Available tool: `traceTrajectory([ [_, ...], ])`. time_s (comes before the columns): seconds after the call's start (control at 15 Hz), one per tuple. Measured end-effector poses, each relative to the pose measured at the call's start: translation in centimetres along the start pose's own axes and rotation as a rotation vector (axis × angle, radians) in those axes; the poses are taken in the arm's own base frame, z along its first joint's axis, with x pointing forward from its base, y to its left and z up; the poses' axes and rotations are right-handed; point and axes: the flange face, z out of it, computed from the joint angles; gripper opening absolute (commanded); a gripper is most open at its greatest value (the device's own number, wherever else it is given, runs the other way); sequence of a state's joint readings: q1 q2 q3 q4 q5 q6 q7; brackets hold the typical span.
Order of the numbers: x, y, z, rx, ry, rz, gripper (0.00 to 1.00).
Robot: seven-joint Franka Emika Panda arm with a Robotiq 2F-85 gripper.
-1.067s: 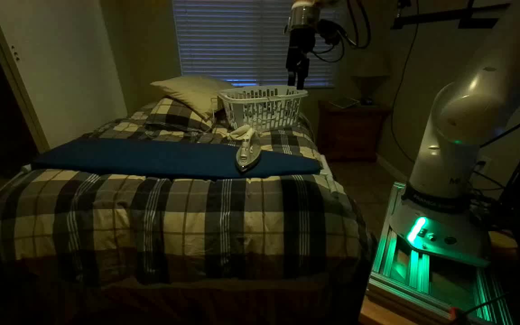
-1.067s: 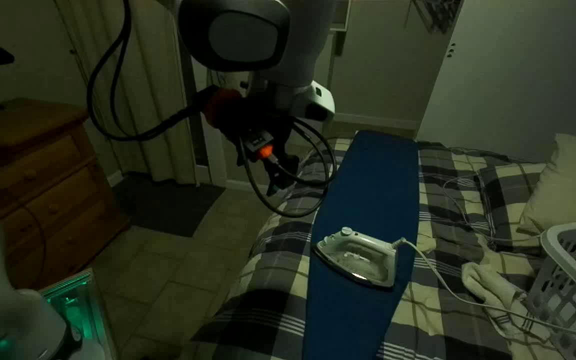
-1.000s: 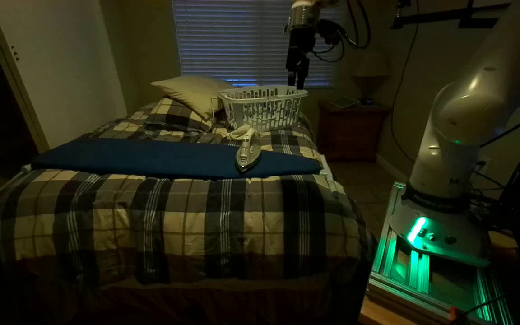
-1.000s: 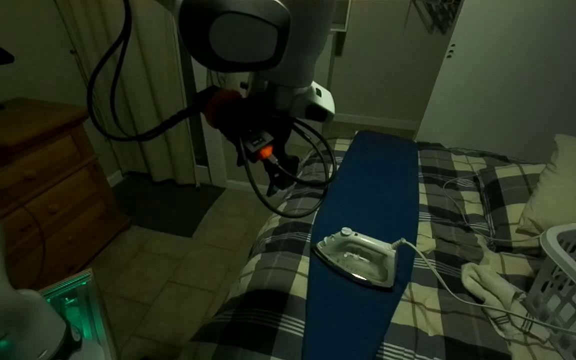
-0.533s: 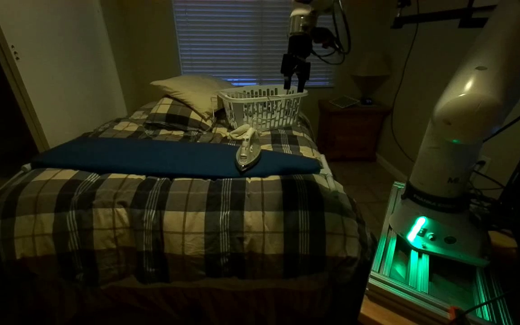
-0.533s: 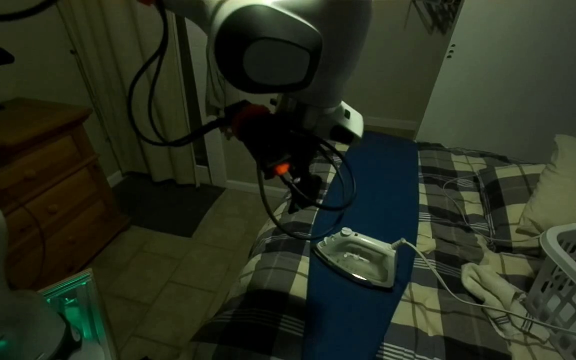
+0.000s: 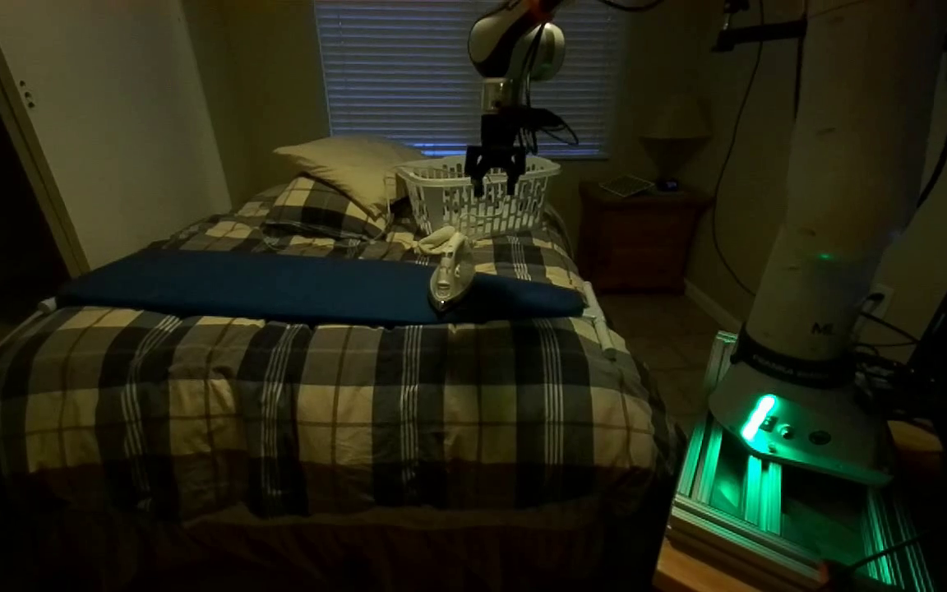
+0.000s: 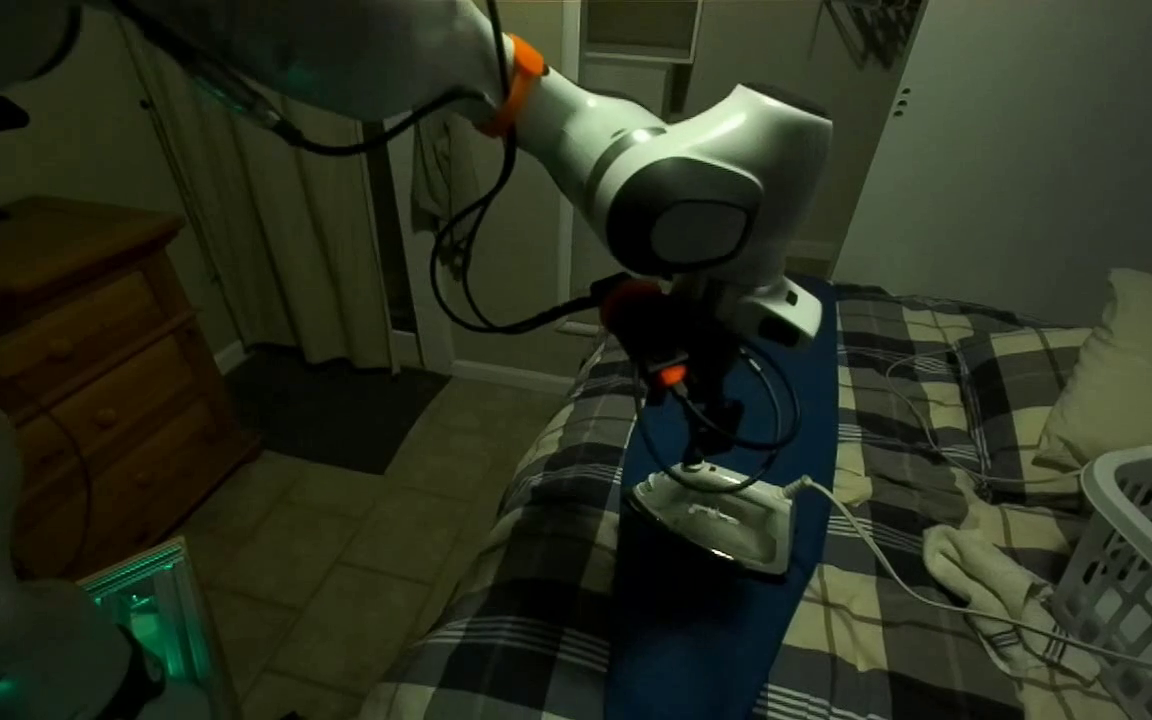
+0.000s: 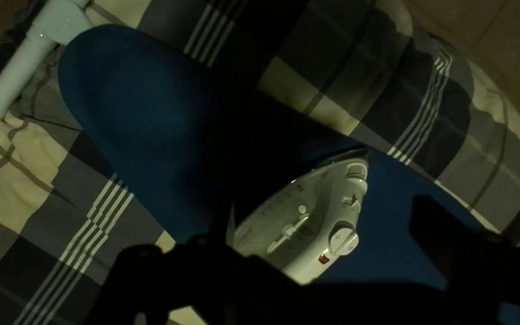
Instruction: Turn the pressing iron
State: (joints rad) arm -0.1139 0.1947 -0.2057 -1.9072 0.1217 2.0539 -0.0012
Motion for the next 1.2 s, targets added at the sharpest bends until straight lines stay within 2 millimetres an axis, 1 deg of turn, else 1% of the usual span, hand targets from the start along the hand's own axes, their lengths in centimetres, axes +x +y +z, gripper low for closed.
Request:
traceTrajectory([
  [0.2, 2.9, -2.1, 1.8, -0.061, 0.002, 0.055, 1.0],
  [0.4, 4.8, -3.5, 3.5, -0.112, 0.007, 0.118, 1.0],
  [0.73, 7.0, -5.6, 6.9, -0.129, -0.01, 0.156, 1.0],
  [1.2, 9.7, -6.7, 11.0, -0.14, 0.028, 0.206, 1.0],
])
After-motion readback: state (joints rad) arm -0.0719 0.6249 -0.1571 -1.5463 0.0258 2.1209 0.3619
